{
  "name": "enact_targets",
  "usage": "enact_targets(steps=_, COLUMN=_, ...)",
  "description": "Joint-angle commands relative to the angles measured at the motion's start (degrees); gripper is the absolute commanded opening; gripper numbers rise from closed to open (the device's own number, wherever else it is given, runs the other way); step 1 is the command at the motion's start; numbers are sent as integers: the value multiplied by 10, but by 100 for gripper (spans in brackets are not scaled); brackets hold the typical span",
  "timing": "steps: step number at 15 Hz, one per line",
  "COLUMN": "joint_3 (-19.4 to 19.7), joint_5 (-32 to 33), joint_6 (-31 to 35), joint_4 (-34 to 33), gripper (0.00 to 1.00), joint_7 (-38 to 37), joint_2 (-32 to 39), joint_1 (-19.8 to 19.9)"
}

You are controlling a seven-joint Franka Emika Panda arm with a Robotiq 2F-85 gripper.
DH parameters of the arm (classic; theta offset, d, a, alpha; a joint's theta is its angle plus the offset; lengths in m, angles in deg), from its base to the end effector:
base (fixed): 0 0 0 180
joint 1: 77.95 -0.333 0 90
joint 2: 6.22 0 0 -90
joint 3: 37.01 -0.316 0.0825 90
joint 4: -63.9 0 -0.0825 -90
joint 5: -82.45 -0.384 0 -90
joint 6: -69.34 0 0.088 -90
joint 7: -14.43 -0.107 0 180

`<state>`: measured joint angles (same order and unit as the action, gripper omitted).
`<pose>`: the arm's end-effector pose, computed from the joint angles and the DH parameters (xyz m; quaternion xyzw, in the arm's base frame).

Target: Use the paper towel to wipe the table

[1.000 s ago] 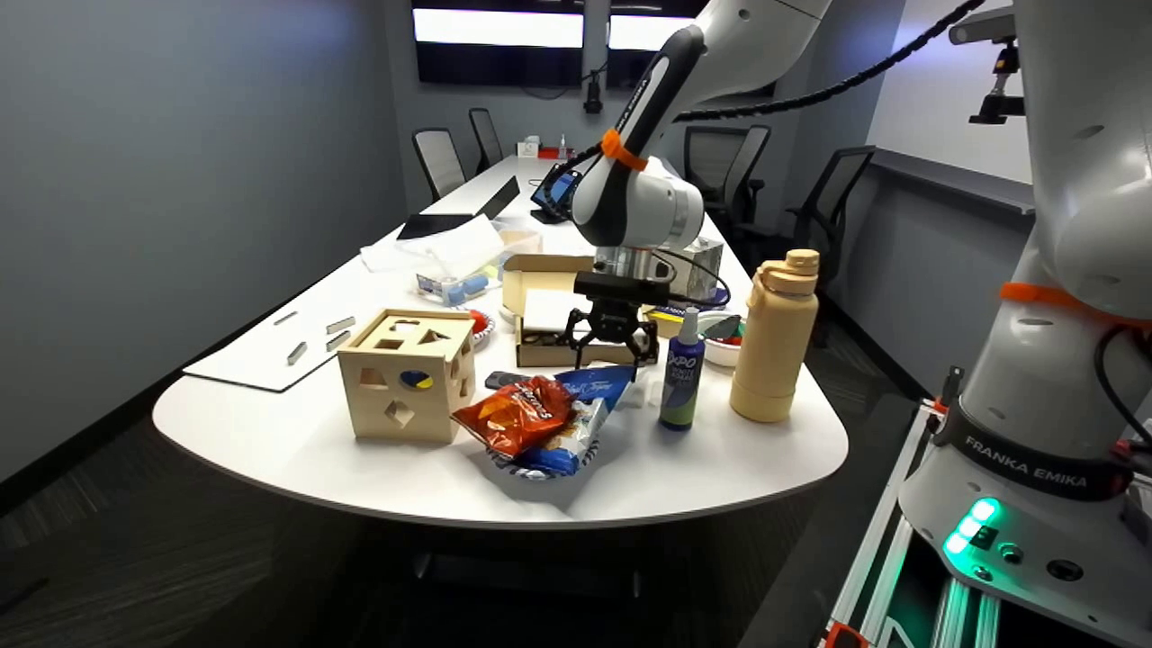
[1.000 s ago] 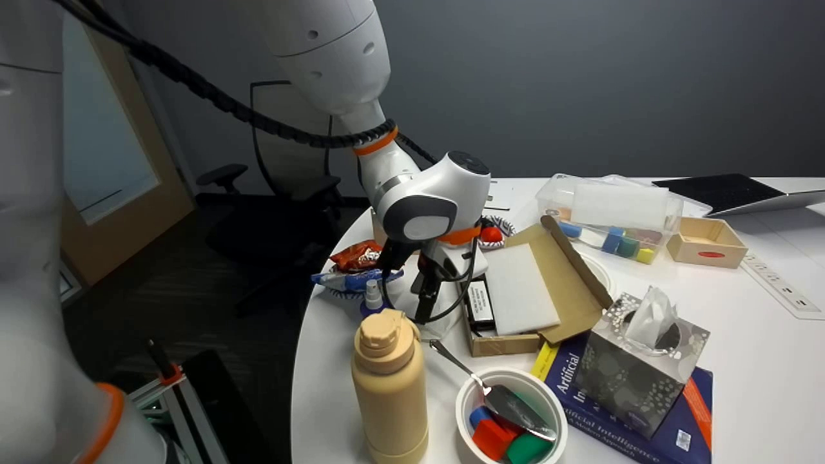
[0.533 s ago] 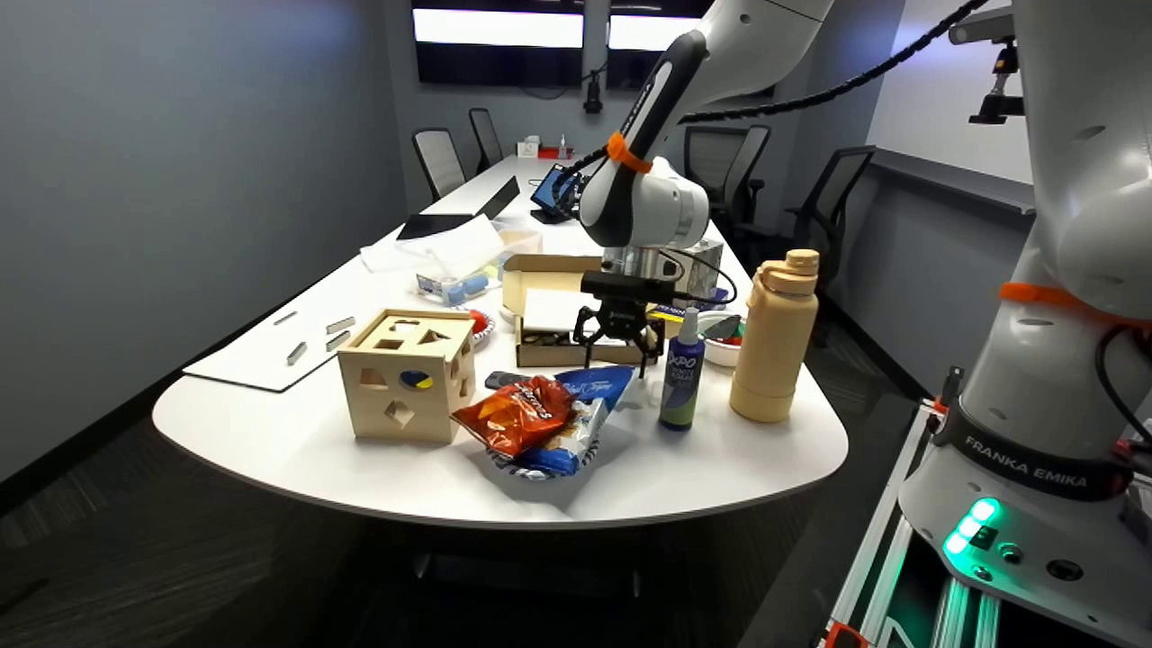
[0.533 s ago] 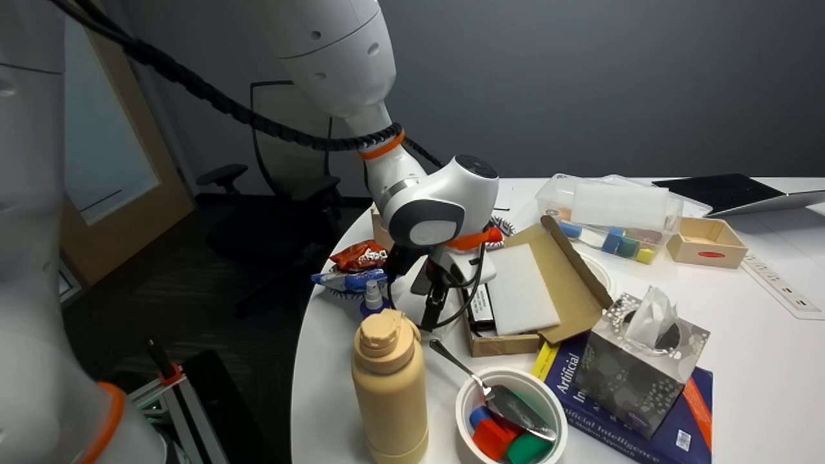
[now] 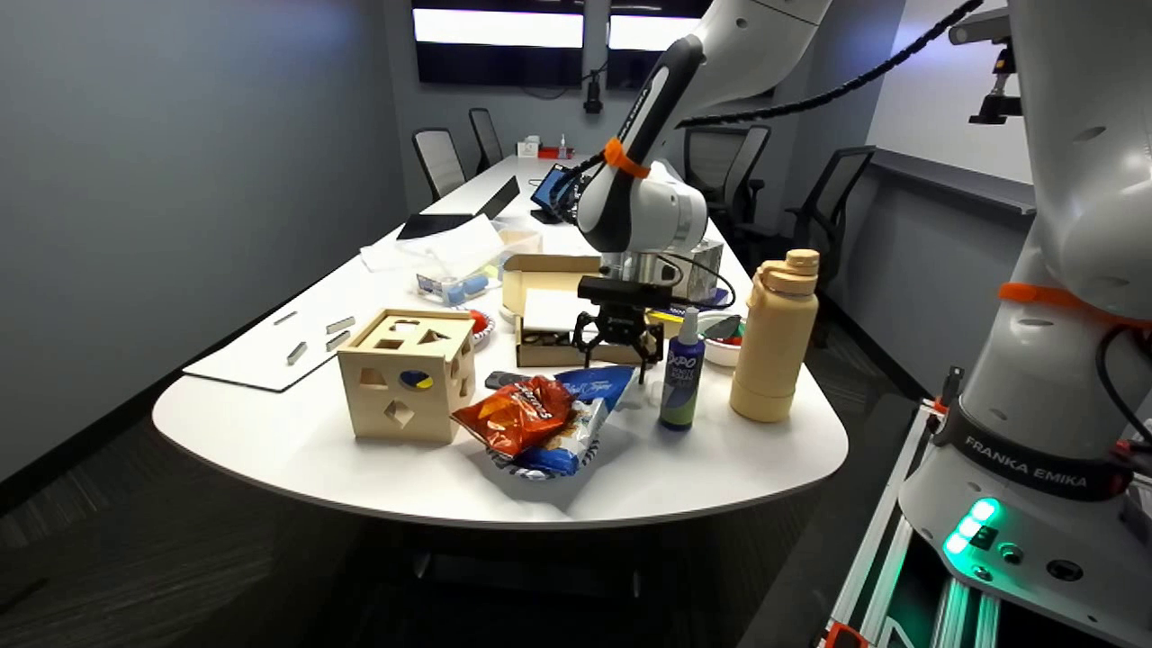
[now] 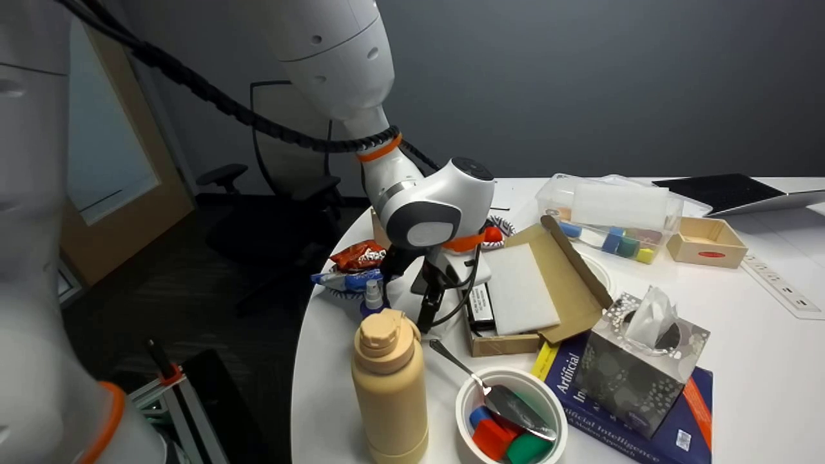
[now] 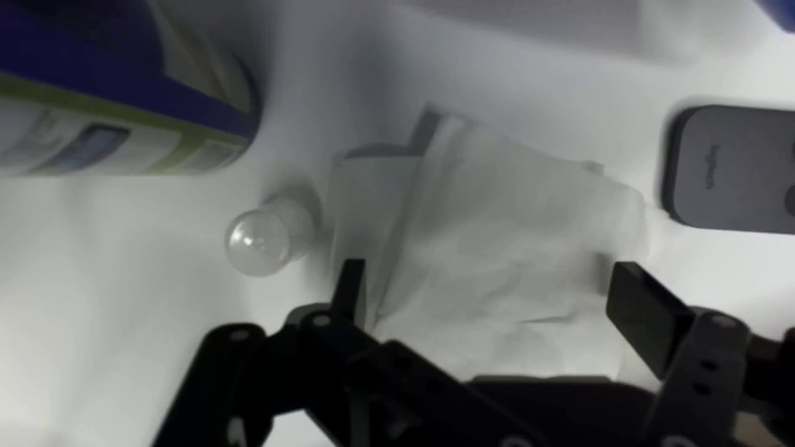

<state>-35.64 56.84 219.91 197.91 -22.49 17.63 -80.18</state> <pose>0.4960 -0.0038 0.1460 -0.8644 0.4905 0.0875 0.0669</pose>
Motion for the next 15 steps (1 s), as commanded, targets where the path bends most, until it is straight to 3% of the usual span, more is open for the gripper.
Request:
enact_targets(steps=1, joint_3=4, joint_5=4, joint_6=3, joint_4=-2, gripper=100, joint_7=-21, joint_2=9, joint_1=-8)
enact_targets(steps=3, joint_3=1, joint_5=0, joint_6=5, joint_4=-1, gripper=100, joint_7=-22, joint_2=11, joint_1=-7)
enact_targets(steps=4, joint_3=2, joint_5=0, joint_6=5, joint_4=-1, gripper=95, joint_7=-24, joint_2=12, joint_1=-7)
enact_targets(steps=5, joint_3=2, joint_5=0, joint_6=4, joint_4=-1, gripper=72, joint_7=-25, joint_2=13, joint_1=-7)
enact_targets(steps=7, joint_3=1, joint_5=-2, joint_6=4, joint_4=-2, gripper=70, joint_7=-25, joint_2=15, joint_1=-5)
enact_targets(steps=15, joint_3=0, joint_5=-2, joint_6=0, joint_4=-12, gripper=6, joint_7=-30, joint_2=14, joint_1=-4)
